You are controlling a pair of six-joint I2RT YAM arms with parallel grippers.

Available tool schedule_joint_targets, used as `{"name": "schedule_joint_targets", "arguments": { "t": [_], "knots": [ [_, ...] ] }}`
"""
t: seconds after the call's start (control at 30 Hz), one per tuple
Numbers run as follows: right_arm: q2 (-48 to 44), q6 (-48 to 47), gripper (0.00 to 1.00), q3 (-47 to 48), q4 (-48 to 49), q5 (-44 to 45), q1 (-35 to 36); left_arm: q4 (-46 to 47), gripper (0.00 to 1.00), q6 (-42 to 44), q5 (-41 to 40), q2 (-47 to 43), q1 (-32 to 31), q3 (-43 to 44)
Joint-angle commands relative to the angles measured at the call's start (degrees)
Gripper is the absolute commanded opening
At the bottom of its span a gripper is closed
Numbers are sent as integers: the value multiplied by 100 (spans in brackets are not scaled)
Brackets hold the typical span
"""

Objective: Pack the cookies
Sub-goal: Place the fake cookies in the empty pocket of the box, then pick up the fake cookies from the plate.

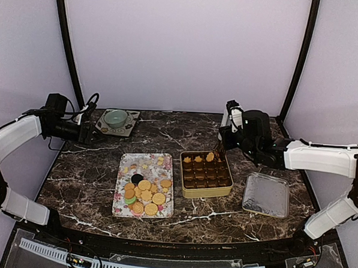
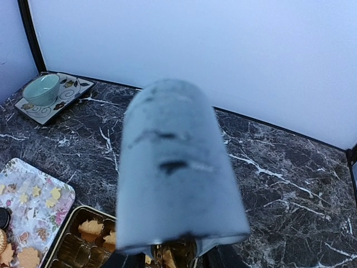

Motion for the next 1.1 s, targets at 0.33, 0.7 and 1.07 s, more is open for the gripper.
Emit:
{"name": "schedule_joint_targets", "arguments": {
  "t": [0.33, 0.7, 1.07],
  "knots": [
    [-499, -146, 31, 667, 59, -80, 644, 24, 75, 18, 102, 48, 28, 119],
    [313, 62, 30, 1245, 273, 99, 2224, -25, 77, 177, -156, 140, 30, 99],
    [1589, 237, 32, 1737, 475, 3, 2689, -144, 77, 253, -163, 77, 28, 119]
  ]
}}
